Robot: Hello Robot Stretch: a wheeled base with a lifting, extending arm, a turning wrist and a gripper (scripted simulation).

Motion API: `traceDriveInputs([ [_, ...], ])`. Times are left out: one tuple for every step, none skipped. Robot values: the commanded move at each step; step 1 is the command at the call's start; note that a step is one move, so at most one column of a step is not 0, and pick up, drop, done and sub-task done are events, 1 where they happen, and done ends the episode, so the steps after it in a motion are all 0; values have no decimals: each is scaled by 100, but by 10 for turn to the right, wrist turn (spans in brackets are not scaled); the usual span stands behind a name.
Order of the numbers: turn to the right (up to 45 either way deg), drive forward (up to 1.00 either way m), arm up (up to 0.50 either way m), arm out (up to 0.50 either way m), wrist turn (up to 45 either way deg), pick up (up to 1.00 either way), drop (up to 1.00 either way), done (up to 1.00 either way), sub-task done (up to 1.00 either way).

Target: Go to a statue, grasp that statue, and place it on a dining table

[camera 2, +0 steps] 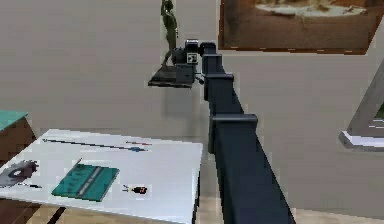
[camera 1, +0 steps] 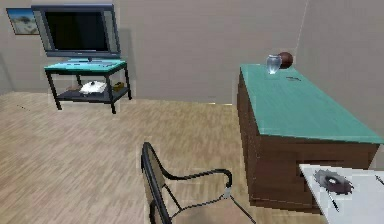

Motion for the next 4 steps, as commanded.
traceDriveInputs([
  [0,0,0,0,-450,0,0,0,0],
  [0,0,0,0,-450,0,0,0,0],
  [0,0,0,0,-450,0,0,0,0],
  [0,0,0,0,-30,0,0,0,0],
])
